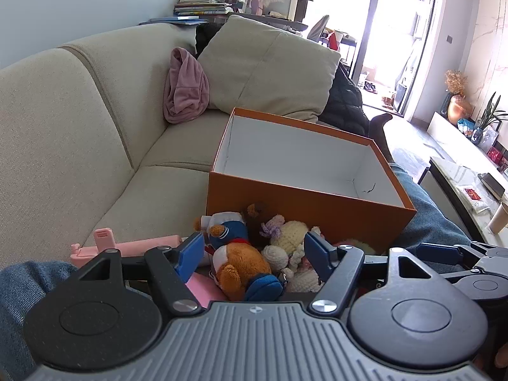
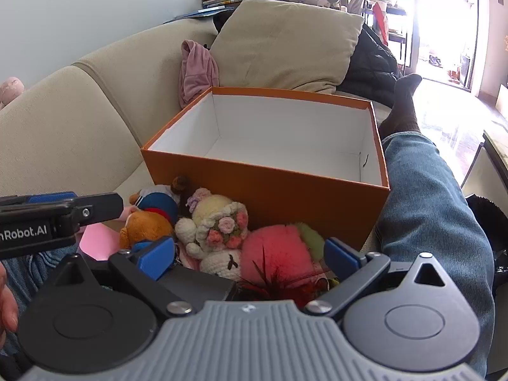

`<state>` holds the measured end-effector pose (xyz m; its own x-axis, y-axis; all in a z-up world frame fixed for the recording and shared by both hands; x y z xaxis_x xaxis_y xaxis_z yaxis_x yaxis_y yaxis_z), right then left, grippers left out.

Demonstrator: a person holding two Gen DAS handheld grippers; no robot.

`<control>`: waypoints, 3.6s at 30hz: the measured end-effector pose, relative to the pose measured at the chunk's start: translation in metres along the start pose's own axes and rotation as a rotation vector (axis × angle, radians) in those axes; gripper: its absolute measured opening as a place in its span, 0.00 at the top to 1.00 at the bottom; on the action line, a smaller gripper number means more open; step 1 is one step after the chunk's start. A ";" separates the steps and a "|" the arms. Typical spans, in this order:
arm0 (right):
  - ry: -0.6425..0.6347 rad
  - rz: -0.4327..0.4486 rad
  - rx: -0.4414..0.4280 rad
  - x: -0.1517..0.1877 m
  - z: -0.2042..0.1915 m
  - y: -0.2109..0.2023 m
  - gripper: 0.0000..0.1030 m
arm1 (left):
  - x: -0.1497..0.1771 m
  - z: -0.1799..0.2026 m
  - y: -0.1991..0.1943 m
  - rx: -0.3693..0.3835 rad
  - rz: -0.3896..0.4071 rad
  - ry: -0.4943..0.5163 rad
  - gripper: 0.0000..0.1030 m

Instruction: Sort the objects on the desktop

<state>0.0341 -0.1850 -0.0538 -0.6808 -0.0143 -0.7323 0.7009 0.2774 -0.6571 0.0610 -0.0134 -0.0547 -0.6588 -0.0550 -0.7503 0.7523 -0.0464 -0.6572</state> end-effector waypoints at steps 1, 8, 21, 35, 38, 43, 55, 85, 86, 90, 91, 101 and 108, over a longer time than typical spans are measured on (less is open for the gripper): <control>-0.001 0.000 0.003 0.000 0.000 0.000 0.03 | 0.000 0.000 0.000 0.002 -0.002 0.004 0.20; 0.002 -0.007 0.009 0.001 0.001 0.002 0.03 | 0.003 0.001 0.001 0.005 -0.019 -0.004 0.22; -0.004 -0.015 0.007 0.003 0.000 0.002 0.03 | 0.003 0.003 0.000 0.012 -0.020 0.001 0.22; -0.014 -0.012 0.006 0.004 -0.001 0.002 0.03 | 0.003 0.002 0.000 0.015 -0.027 -0.002 0.22; -0.013 -0.012 0.007 0.003 -0.002 0.002 0.03 | 0.004 0.002 0.000 0.015 -0.028 0.000 0.22; -0.011 -0.012 0.010 0.003 -0.001 0.002 0.04 | 0.004 0.000 0.000 0.025 -0.033 -0.001 0.22; 0.028 -0.066 -0.057 0.001 0.007 0.015 0.36 | 0.002 -0.017 0.014 0.042 -0.095 -0.040 0.45; -0.081 -0.206 -0.285 -0.001 -0.017 0.122 0.40 | 0.015 -0.020 0.110 0.018 -0.310 -0.051 0.53; -0.080 -0.194 -0.285 -0.003 -0.017 0.119 0.43 | 0.014 -0.020 0.107 0.023 -0.306 -0.056 0.55; -0.083 -0.161 -0.283 -0.007 -0.017 0.107 0.54 | 0.010 -0.024 0.094 0.040 -0.273 -0.081 0.58; -0.084 -0.149 -0.283 -0.008 -0.017 0.103 0.54 | 0.009 -0.025 0.088 0.039 -0.256 -0.082 0.58; 0.008 -0.006 -0.350 -0.043 -0.011 0.049 0.57 | -0.042 -0.031 0.026 0.079 -0.059 -0.074 0.58; 0.063 0.120 -0.396 -0.090 -0.012 0.029 0.59 | -0.098 -0.011 0.013 0.108 0.054 0.017 0.58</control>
<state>0.1128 -0.1640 -0.0049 -0.6193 0.0959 -0.7793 0.6487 0.6216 -0.4390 0.1347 0.0020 0.0094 -0.6168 -0.0429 -0.7860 0.7817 -0.1507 -0.6052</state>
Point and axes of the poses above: each gripper's, at about its wrist camera, not at the fingertips, and y roughly the way its jaws point, z to its right, x to its underside, the point moved 8 cm from there along y, roughly the way its jaws point, and after that the axes turned 5 degrees about -x, right-handed, at the moved point
